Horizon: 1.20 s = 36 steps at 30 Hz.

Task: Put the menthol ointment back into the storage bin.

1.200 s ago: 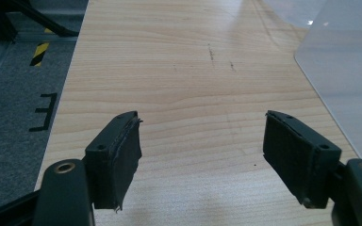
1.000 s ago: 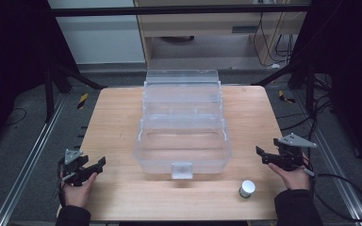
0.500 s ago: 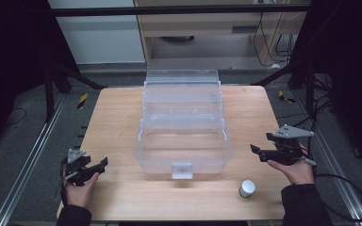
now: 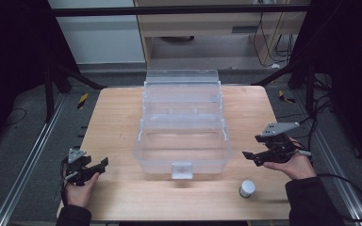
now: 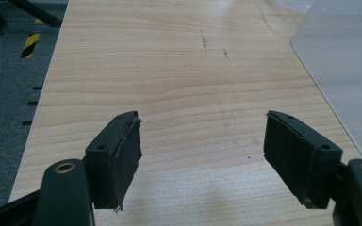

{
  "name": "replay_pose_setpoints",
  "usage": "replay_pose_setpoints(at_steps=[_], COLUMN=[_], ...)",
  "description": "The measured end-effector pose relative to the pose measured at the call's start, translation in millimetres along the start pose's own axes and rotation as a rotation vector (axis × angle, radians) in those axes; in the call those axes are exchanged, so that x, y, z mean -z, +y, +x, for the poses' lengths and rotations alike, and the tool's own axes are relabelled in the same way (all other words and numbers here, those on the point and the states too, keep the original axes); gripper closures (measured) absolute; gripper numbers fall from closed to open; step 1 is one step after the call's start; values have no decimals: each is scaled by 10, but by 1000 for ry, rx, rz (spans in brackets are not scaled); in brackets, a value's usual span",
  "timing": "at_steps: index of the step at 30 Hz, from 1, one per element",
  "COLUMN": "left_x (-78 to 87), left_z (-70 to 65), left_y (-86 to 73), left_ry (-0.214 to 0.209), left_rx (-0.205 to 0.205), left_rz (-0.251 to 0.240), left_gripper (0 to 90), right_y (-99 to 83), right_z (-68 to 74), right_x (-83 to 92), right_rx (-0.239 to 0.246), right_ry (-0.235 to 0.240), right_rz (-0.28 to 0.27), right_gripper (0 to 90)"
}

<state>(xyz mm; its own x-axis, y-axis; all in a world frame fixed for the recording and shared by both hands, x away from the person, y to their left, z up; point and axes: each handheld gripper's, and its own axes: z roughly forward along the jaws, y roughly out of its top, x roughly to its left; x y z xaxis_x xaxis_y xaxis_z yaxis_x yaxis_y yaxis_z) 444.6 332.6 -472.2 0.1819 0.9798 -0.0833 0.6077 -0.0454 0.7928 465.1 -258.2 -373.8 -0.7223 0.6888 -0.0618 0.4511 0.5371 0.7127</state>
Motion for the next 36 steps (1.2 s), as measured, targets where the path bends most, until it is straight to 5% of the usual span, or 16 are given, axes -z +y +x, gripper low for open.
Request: replay_pose_setpoints(at_steps=[9, 28, 36], left_x=[-7, -8, -16], left_z=[-19, -19, -22], left_y=[0, 3, 1], left_ry=[-6, -13, -17], left_rx=[-14, -17, -20], left_rz=[8, 13, 18], left_gripper=[273, 272, 271], right_y=[68, 46, 32], right_z=[128, 298, 333], right_x=[-17, -117, -136], right_rx=[104, 292, 333], right_ry=[117, 235, 263], right_rz=[94, 272, 335], right_gripper=[238, 248, 271])
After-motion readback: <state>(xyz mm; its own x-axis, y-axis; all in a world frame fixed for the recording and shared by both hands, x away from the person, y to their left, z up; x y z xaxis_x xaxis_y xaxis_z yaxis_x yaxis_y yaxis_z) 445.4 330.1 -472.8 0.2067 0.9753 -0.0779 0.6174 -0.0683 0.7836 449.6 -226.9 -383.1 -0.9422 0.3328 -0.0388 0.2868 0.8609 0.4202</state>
